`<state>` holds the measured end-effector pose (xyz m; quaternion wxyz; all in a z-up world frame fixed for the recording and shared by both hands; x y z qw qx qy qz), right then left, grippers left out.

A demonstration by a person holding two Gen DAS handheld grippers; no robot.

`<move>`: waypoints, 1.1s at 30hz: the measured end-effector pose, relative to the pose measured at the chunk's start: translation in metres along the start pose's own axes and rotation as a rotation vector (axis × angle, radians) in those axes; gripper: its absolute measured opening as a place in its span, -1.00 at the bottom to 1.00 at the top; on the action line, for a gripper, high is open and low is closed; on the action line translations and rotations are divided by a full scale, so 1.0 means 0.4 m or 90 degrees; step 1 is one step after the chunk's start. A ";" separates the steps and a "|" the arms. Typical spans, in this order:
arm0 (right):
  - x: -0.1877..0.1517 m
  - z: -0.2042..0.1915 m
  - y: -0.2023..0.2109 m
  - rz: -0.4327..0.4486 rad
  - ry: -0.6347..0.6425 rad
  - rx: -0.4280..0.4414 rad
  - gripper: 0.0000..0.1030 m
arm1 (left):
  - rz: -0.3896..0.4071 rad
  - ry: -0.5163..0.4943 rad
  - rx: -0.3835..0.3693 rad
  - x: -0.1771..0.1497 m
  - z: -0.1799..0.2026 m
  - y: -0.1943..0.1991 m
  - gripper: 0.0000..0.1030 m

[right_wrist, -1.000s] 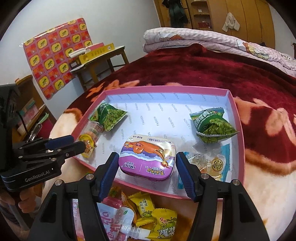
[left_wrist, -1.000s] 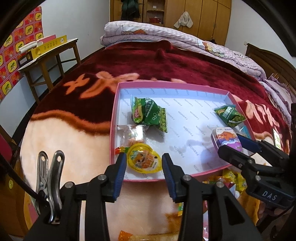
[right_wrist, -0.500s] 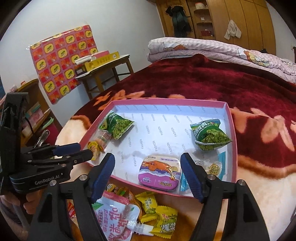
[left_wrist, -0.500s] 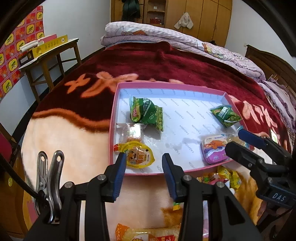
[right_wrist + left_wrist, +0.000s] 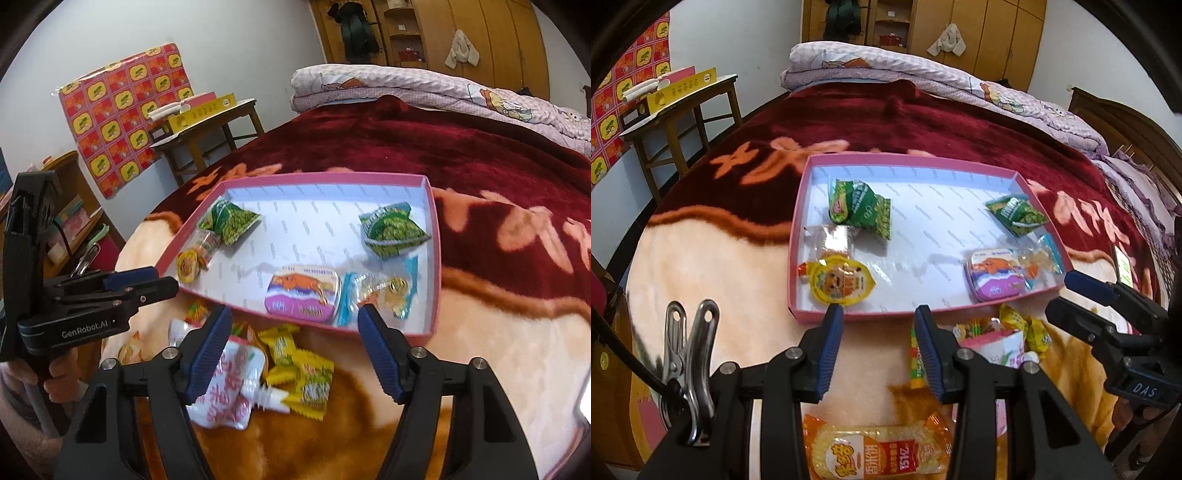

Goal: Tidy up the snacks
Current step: 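Withdraw both open tools back toward the loose snacks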

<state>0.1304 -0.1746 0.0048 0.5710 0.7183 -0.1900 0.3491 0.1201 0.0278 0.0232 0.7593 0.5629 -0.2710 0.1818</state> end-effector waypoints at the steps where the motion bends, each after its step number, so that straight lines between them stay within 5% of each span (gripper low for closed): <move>1: -0.007 0.001 0.002 -0.003 0.002 -0.002 0.29 | -0.002 -0.001 -0.001 -0.004 0.003 -0.001 -0.18; 18: -0.082 0.014 -0.018 -0.055 0.017 -0.010 -0.02 | -0.036 -0.004 -0.002 -0.063 0.015 -0.045 -0.18; 33: -0.109 0.033 -0.027 -0.075 0.003 -0.005 -0.23 | -0.044 0.004 -0.049 -0.069 0.043 -0.057 -0.19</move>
Point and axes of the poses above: each gripper's, at about its wrist camera, not at the fingertips, and y roughly against the way its jaws point, z to its right, x to its top, the point moved 6 cm from there along -y, roughly the way its jaws point, and after that the axes turned 10 degrees about -x, right-handed, at the moved point
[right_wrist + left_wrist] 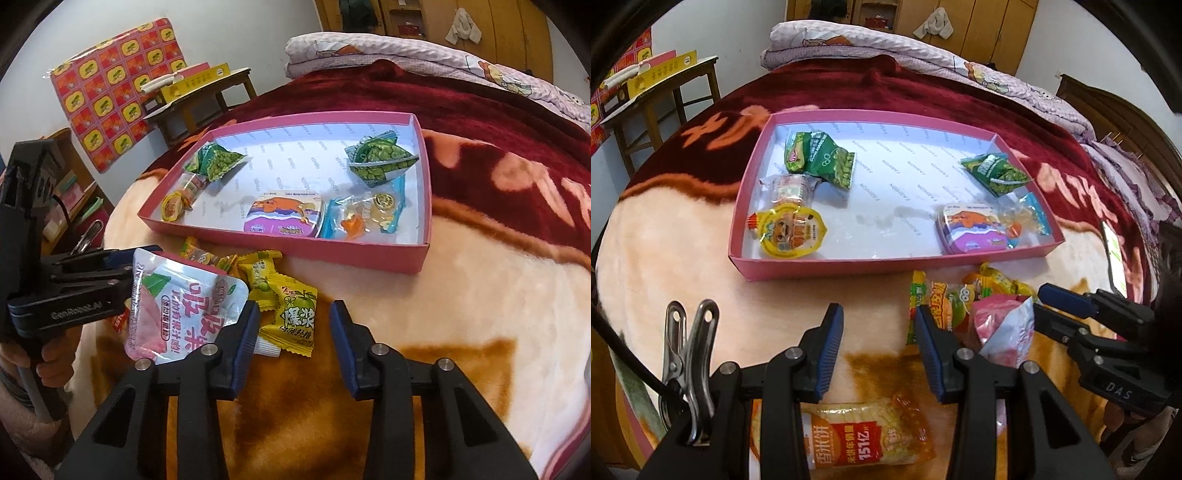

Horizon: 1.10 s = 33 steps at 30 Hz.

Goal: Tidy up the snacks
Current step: 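Withdraw both open tools back toward the loose snacks, then grasp a striped candy stick packet with the left tool while the right grasps a yellow candy packet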

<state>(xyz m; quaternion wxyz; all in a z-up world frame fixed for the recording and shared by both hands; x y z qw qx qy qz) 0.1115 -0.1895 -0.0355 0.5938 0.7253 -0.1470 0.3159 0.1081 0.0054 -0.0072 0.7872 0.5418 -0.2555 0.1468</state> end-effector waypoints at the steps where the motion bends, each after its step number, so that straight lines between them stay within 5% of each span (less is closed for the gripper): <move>1: 0.000 0.001 0.000 -0.001 0.000 -0.001 -0.25 | 0.002 0.000 -0.001 0.000 0.001 0.003 -0.18; 25: -0.021 0.014 -0.004 -0.008 0.025 -0.033 -0.39 | -0.012 0.040 -0.057 0.023 0.025 -0.030 -0.09; 33: -0.024 0.056 0.015 -0.008 0.011 -0.048 -0.42 | -0.044 0.025 -0.085 0.004 0.062 -0.059 0.13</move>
Point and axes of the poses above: each gripper's, at about its wrist camera, not at the fingertips, and y roughly against the way its jaws point, z to its right, x to its top, the point moved 6 cm from there along -y, roughly the way its jaws point, and after that the axes turned 10 degrees about -x, right-handed, at the moved point
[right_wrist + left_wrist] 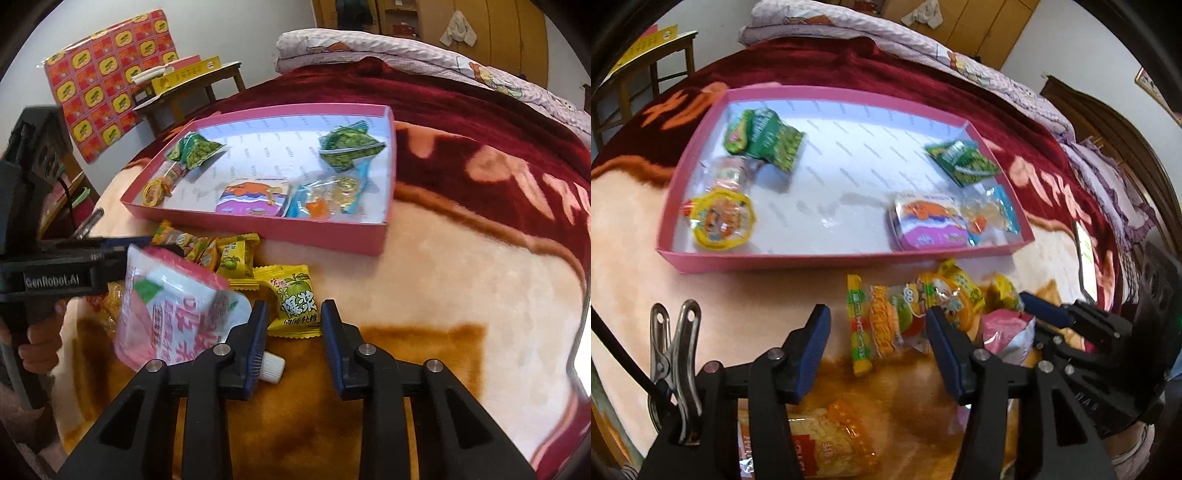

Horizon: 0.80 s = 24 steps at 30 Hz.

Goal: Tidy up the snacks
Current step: 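Grasp a striped candy stick packet with the left tool while the right grasps a yellow candy packet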

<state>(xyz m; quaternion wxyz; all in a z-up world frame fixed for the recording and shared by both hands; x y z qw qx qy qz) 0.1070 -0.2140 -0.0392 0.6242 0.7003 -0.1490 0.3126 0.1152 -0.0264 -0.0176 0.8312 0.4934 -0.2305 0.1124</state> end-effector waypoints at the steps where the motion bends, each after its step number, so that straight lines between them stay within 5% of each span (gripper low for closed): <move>1: 0.001 0.006 0.002 0.001 -0.004 0.001 -0.42 | 0.002 -0.011 0.010 0.000 0.006 -0.003 0.14; 8: 0.003 0.018 0.005 0.006 -0.014 0.004 -0.44 | 0.004 -0.033 0.039 -0.001 0.019 -0.012 0.12; 13: 0.005 0.016 0.007 0.012 -0.015 0.006 -0.46 | 0.003 -0.034 0.037 -0.005 0.017 -0.007 -0.35; 24: 0.015 0.019 0.021 0.026 -0.020 0.008 -0.66 | 0.039 -0.051 0.045 -0.003 0.023 0.036 -0.45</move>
Point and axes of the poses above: each gripper's, at about its wrist camera, not at the fingertips, and y roughly against the way its jaws point, z to its right, x to its top, the point moved 6 cm from there along -y, roughly the way its jaws point, and after that the axes turned 10 degrees about -x, right-handed, at the moved point
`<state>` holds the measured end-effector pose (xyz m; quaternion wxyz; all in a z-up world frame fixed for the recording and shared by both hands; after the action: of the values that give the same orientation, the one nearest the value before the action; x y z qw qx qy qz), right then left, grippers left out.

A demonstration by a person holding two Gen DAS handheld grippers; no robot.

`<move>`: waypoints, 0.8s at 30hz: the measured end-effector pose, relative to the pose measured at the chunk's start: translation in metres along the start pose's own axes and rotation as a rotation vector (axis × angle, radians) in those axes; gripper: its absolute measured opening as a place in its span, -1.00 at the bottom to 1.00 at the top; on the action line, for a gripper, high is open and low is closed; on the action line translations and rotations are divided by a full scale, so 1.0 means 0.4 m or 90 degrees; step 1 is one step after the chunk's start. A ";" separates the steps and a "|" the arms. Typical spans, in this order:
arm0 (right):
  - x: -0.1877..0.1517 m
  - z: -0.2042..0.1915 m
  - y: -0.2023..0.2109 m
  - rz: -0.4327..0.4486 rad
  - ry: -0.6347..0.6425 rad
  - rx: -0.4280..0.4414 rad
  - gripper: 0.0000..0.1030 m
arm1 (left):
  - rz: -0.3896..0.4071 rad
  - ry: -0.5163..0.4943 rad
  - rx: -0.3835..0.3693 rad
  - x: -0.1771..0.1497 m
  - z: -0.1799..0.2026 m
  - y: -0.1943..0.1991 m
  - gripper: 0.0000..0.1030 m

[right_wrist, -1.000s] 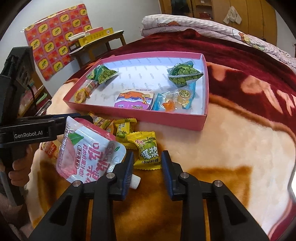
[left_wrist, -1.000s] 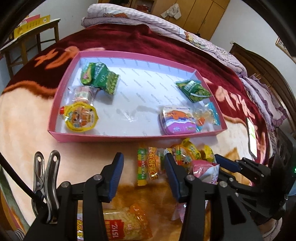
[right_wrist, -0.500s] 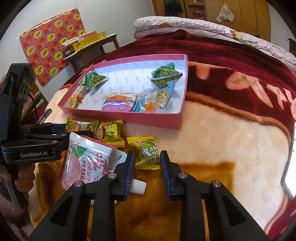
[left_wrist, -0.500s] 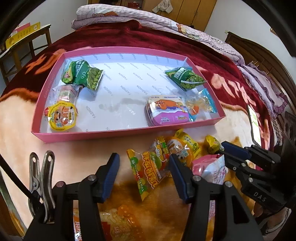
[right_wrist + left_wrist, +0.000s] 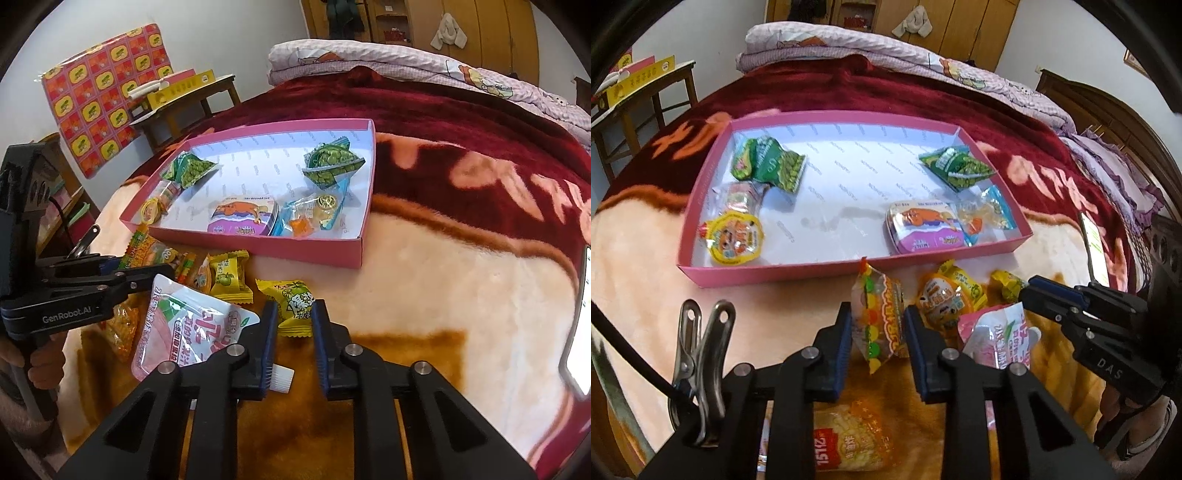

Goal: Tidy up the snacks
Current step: 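Grasp a striped candy stick packet with the left tool while the right grasps a yellow candy packet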

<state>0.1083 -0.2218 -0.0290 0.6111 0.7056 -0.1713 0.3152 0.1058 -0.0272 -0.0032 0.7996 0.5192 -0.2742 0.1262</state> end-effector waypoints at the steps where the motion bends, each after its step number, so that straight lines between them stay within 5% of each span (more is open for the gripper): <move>1: 0.000 0.001 0.001 0.001 -0.001 0.000 -0.69 | 0.005 0.000 0.001 0.002 -0.001 0.006 -0.45; 14: 0.011 0.008 0.010 0.012 -0.003 -0.006 -0.82 | 0.038 0.000 0.002 0.026 -0.004 0.054 -0.47; 19: 0.015 0.000 0.008 0.027 0.026 -0.037 -0.30 | 0.046 -0.002 0.004 0.030 -0.004 0.063 -0.47; 24: 0.009 -0.002 -0.021 0.009 0.042 -0.039 -0.30 | 0.053 0.002 0.005 0.034 -0.009 0.070 -0.47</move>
<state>0.1161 -0.2187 -0.0331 0.6354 0.6747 -0.1658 0.3370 0.1044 -0.0132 0.0248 0.7919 0.5103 -0.2942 0.1612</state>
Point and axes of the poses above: each gripper's, at about its wrist camera, not at the fingertips, and y roughly against the way its jaws point, z to its right, x to its top, the point moved 6 cm from there along -y, roughly the way its jaws point, and after that the axes turned 10 degrees about -x, right-handed, at the moved point
